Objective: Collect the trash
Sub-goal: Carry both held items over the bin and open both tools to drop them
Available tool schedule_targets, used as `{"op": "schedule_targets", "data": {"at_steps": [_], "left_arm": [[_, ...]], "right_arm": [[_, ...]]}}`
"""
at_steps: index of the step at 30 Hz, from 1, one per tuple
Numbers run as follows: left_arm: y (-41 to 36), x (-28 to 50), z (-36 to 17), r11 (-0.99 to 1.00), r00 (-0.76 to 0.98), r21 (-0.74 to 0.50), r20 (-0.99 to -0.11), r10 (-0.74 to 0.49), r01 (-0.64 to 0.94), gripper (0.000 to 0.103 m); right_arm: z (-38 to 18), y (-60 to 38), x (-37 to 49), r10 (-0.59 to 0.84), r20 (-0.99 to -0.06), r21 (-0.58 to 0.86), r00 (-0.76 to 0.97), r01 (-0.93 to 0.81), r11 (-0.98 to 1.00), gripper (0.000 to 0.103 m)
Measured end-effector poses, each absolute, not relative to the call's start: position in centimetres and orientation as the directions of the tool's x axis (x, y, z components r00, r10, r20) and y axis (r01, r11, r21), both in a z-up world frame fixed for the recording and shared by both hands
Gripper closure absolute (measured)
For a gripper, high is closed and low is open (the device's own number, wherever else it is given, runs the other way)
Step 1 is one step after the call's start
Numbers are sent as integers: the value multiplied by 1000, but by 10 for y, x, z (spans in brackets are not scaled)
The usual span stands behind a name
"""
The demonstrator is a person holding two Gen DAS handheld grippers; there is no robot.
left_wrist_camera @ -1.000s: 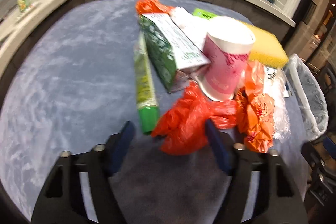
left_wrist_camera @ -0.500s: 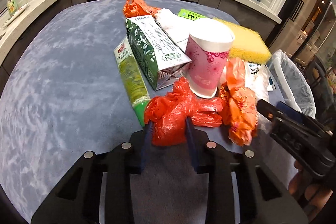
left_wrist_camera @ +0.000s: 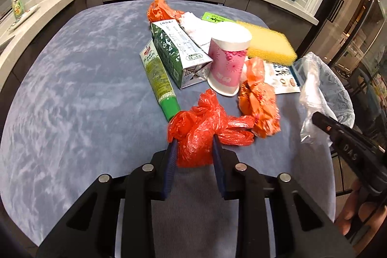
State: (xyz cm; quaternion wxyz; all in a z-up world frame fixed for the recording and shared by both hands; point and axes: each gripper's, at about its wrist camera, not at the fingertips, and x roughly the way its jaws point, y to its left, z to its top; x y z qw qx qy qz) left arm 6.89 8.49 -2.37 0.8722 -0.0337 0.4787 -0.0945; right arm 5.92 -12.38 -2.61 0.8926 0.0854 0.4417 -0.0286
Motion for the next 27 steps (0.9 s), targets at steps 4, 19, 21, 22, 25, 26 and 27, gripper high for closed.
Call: {"op": "schedule_targets", "data": {"at_steps": [4,19,21,22,25,26,27], "left_arm": [[82,56,-7,980,545,-149,-814,-199,134,76],[-47,79,56,911,590,-130,-724,-357,391,76],[-73,87,56,895,585,-131,-715,-383,426,76],[-90,93,54,888,579,-123,-717,-388,444,76],[-132,108,44,866,551,-129,-724,-416,484,76],[-143,113,41,860,541,-129,-729,-420,494,76],[-155,118,36,851,530,-129,-732,-428,508,76]], "right_arm": [[-10,-140,38,7,-773,129,634,147,981,99],[4,-266,29,-155,-746,111,648,350,930,99],[-1,-279,35,-171,-751,103,638,370,923,99],[-4,-285,38,-177,-754,101,633,378,920,99],[-13,-305,47,-169,-768,114,618,391,913,99],[-16,-310,51,-162,-775,119,611,393,912,99],[-20,-316,54,-159,-780,122,605,396,910,98]]}}
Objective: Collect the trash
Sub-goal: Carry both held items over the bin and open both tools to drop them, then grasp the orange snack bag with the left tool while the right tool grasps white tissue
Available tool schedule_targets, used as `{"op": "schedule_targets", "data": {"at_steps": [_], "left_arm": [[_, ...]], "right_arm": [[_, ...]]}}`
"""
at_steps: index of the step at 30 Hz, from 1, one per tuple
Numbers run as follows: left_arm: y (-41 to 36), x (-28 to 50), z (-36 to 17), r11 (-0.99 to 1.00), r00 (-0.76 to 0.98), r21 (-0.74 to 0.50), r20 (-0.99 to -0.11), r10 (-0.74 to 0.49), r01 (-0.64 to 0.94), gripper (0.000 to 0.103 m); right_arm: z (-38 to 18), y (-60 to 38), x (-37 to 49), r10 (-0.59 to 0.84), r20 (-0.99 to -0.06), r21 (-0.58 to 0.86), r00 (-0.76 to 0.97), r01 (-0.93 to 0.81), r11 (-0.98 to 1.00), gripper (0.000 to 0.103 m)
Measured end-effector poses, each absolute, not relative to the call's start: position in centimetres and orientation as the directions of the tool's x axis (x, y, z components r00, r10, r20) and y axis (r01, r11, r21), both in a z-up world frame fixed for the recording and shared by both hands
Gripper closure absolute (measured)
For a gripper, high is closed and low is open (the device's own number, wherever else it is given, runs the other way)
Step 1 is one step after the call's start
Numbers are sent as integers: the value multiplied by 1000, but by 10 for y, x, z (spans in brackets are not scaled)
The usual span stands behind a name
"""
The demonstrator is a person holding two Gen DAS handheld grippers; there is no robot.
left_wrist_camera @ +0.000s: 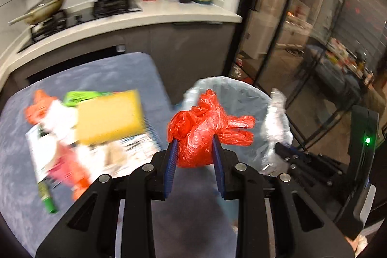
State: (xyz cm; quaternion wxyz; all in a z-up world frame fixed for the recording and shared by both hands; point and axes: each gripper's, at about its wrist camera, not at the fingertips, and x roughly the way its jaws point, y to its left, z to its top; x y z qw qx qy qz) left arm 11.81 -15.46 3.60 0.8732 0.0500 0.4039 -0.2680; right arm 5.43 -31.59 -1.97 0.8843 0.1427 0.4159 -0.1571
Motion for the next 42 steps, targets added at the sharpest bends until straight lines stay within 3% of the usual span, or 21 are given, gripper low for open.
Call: {"op": "schedule_targets", "data": {"at_steps": [6,10,11,17,26,38,42], "left_arm": [[-205,147,3,836,437,-172,-788,-434,521,76],[-221,151,-9,835,444,-138,-795,-415,533,73],[-224,150,-11,835,450,-126,-795,-408,536,69],[-225,148,-8,851,497,-88,-779,-383,518,44],[-191,137,12,880,549,-90,-751,-368,467,42],[-73,106,6,967,606,-48,-771,-195,251,42],[-31,101,-1,984,614,-39,-776,-141,177,33]], "right_arm": [[-35,-335,67,-163,-790,117,591,406,906,93],[-39,-344,70,-170,-783,131,599,425,896,65],[-39,-346,70,-172,-779,132,603,425,895,62],[-33,-349,68,-185,-766,137,615,437,889,59],[-10,-329,49,-177,-736,154,653,417,896,55],[4,-262,26,-134,-726,139,675,334,932,54],[3,-240,22,-101,-735,150,671,306,940,54]]}}
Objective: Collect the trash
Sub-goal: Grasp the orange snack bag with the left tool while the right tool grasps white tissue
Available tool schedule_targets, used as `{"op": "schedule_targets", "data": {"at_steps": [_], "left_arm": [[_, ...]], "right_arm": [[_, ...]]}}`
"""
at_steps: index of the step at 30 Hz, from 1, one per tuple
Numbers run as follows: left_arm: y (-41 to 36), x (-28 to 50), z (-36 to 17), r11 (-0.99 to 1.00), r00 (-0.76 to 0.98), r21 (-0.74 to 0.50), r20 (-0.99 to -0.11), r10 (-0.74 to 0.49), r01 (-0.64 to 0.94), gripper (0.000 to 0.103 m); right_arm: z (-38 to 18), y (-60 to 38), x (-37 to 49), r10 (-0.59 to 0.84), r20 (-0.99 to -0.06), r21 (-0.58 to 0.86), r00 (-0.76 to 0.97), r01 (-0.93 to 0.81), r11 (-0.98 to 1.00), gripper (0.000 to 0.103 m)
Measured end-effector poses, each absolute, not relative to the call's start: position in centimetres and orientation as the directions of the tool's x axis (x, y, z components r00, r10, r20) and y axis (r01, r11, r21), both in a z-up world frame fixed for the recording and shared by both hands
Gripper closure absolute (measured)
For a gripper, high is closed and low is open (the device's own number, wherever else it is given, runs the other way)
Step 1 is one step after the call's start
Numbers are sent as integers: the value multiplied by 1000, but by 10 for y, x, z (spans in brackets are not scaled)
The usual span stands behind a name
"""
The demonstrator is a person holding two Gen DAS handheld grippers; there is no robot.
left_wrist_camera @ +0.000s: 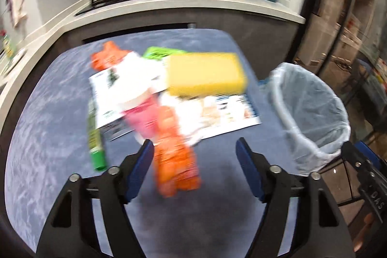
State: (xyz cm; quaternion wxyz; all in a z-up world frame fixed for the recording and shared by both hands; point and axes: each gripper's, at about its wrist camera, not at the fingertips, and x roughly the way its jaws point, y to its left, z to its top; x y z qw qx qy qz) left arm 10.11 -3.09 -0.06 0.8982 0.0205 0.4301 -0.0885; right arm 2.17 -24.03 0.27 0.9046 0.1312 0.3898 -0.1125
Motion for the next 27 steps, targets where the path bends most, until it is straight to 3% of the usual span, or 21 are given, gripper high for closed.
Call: {"op": "schedule_targets", "data": {"at_steps": [3,13,15,18,19,27], "left_arm": [[-7,102,-10,989,604,-61,-786,-132,135,27],[2,114,-47,982,555,-132,-811,-185,134,27],[1,116,-49,979,549,-144,-812,-198,141,34],[-1,118,-54,976,527,-155,-822,-215,156,59],[0,120,-56,968,502,-185,-829,-247,172,72],[16,105,-45,966,506,-196,-823,-257,171,76]], "right_arm": [[1,-223,20,-80,-741,150,667,281,948,54],[-7,-190,17,-51,-766,143,640,247,958,53],[-8,-187,16,-51,-770,136,635,243,960,53],[-11,-184,17,-50,-778,132,627,239,962,53],[-13,-182,17,-48,-780,131,623,238,962,53],[-18,-166,30,-23,-786,129,618,200,971,53]]}}
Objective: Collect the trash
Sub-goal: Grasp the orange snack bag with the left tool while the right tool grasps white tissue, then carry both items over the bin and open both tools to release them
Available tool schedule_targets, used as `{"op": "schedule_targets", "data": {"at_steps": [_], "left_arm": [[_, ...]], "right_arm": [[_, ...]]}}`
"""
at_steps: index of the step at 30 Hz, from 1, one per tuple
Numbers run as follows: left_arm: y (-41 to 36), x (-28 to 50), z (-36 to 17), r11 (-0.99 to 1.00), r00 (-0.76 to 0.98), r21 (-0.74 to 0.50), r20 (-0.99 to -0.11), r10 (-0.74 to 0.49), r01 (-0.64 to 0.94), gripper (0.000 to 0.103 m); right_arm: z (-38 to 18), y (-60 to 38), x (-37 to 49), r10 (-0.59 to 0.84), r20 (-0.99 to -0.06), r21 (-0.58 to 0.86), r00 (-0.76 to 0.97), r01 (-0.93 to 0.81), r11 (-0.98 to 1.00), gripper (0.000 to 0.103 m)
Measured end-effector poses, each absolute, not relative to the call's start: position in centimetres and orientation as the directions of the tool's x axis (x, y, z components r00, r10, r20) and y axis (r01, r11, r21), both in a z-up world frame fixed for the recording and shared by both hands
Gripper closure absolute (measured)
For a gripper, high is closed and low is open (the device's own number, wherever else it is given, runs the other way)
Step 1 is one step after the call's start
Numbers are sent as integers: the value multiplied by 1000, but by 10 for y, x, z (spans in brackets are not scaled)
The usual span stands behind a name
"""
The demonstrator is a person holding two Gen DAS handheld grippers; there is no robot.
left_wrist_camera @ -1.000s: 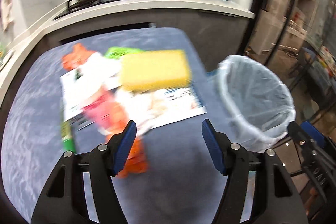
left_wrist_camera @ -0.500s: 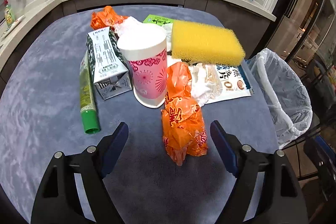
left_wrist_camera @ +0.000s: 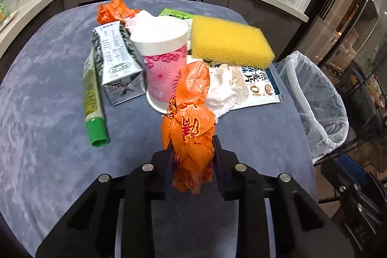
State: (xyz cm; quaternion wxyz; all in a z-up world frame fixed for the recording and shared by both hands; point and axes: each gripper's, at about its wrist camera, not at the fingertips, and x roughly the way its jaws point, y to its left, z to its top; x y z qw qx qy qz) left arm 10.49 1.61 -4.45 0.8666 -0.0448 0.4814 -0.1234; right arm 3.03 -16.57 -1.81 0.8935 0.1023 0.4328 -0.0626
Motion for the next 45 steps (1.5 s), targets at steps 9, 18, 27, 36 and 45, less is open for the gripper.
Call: {"op": "schedule_targets", "data": {"at_steps": [9,18,27,36,45], "left_arm": [[61,91,-32,971,518,-203,-822,-237,123,76],[89,93,-30,971,515,-222,-825,-234,86,76],[94,97,-34,970,502,-228,-832,-238,82,76],[82,91,-25,973,513,-205,-827,-230,107,76],[51,71,-5,966,525,-192,-812,-256,175,76]], "right_arm": [[-29,-128,71,68,-788,166,612,105,980,53],[-42,-96,123,122,-786,185,606,42,982,53],[-61,-93,147,135,-805,194,578,41,980,78],[-33,-96,114,200,-772,240,604,-15,971,95],[16,-115,49,237,-707,267,666,-60,962,95]]}}
